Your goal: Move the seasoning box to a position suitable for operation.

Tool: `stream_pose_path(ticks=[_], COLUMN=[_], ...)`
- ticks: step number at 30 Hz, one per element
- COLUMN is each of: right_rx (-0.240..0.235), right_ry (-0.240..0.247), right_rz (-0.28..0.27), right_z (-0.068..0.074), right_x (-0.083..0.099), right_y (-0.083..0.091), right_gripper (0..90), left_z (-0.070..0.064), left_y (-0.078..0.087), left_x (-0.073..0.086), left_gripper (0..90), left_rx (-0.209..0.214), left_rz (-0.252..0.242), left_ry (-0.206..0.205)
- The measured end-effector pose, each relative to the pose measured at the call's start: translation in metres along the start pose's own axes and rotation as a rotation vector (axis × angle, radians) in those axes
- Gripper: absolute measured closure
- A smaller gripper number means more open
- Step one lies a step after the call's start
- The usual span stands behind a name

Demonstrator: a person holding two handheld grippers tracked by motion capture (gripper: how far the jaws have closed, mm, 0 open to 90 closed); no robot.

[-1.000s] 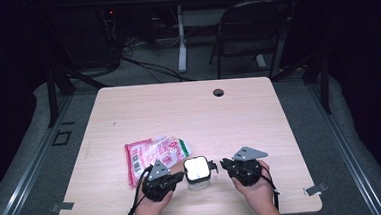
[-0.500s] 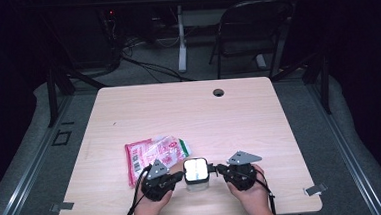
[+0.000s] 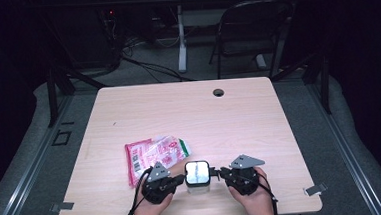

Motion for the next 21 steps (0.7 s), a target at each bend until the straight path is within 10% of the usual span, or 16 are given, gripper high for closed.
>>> stream_pose_path(ticks=[12,21], right_rx=[0.053,0.002], right_ry=[0.000,0.004], right_rz=[-0.056,-0.053], right_z=[-0.018,0.006], right_x=[-0.005,-0.023], right_y=[0.020,0.035], right_gripper=[60.9,78.6], left_z=[0.009,0.020], left_y=[0.014,0.031], left_x=[-0.009,-0.020], left_gripper=[72.7,67.3], left_rx=[0.039,0.019], left_rz=[-0.020,-0.039], left_ry=[0.044,0.053])
Point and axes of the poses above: each handheld gripper's, and its own axes: y roughly backward along the jaws, x roughly out of its underside, z roughly to its left, the point moved 9 cm from there along -y, roughly forward along the jaws, and after that the axes turned 13 degrees about z, right-handed, at the moved point
